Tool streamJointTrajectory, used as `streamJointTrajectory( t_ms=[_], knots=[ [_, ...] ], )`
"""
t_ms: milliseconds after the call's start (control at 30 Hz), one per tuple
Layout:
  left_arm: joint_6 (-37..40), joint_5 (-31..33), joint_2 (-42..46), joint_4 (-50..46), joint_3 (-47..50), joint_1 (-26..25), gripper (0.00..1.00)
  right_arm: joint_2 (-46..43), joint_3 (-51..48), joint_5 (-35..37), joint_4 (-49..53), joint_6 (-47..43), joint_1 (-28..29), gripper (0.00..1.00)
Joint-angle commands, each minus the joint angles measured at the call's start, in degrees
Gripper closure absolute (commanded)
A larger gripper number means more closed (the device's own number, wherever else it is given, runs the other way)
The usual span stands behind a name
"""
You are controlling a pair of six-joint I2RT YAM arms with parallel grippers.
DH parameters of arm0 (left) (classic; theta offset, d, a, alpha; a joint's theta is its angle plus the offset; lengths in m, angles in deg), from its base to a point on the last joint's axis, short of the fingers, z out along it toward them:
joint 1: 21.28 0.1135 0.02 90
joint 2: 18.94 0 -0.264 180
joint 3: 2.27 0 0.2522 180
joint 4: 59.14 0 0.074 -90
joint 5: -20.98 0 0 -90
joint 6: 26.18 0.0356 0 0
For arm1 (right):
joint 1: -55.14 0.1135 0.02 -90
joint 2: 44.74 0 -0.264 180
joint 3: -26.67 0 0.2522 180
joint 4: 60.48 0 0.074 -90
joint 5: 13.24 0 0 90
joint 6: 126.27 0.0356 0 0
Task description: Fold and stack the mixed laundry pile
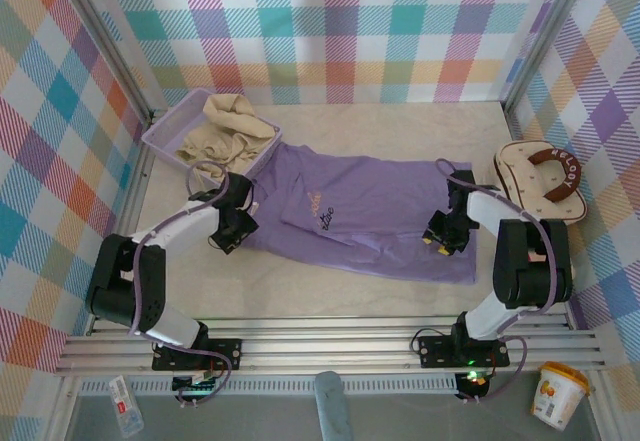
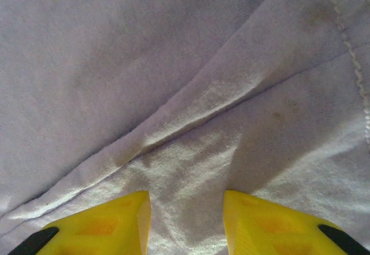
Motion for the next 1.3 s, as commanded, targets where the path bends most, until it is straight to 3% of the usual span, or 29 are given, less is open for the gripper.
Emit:
streamJointTrajectory(
  t_ms=[0,200,300,367,600,767,800,867,933,1033,1200,1267],
  knots=[
    [-9.53,0.97,-3.51,4.64,1.03,0.10,0.48,0.96,-0.96,0.10,-0.40,0.90,-0.19,0.61],
    [-10.70,2.35,-7.31,6.01,3.05,0.10,0.56,0.17,-1.89,2.34,-0.74,1.45,-0.23,0.61],
    [-9.90,4.24,-8.13,5.38,3.36,0.25,0.78,1.13,-1.36,5.43,0.53,2.22,-0.37,0.62],
    [-7.24,5.73,-8.23,3.51,2.62,0.74,0.87,2.16,-0.67,7.68,1.32,2.22,-0.54,0.62],
    [4.03,16.03,-4.14,-6.28,-0.03,1.24,0.90,3.90,0.70,9.55,1.31,2.16,-1.82,0.62],
    [4.48,14.22,-2.06,-8.23,2.02,1.24,0.82,3.86,1.30,9.28,1.38,2.58,-1.80,0.62],
    [4.21,13.27,-1.65,-8.15,2.38,1.24,0.72,3.71,1.54,9.30,1.65,2.52,-1.79,0.62],
    [3.99,11.00,-0.46,-8.51,2.18,1.24,0.35,2.57,2.43,8.74,2.64,1.82,-1.67,0.61],
    [4.11,9.75,1.48,-9.51,1.15,1.15,0.22,0.47,3.66,8.33,4.33,0.46,-1.16,0.59],
    [6.22,7.40,6.02,-8.79,-0.17,1.06,0.21,-4.25,5.92,8.35,7.01,-3.17,1.01,0.52],
    [8.98,-4.56,10.50,-0.15,0.45,0.98,0.41,-9.00,9.02,7.11,9.35,-5.25,7.19,0.49],
    [7.06,-8.92,9.15,2.45,-0.03,0.27,0.44,-9.90,8.80,5.59,8.61,-3.72,8.29,0.49]
  ],
)
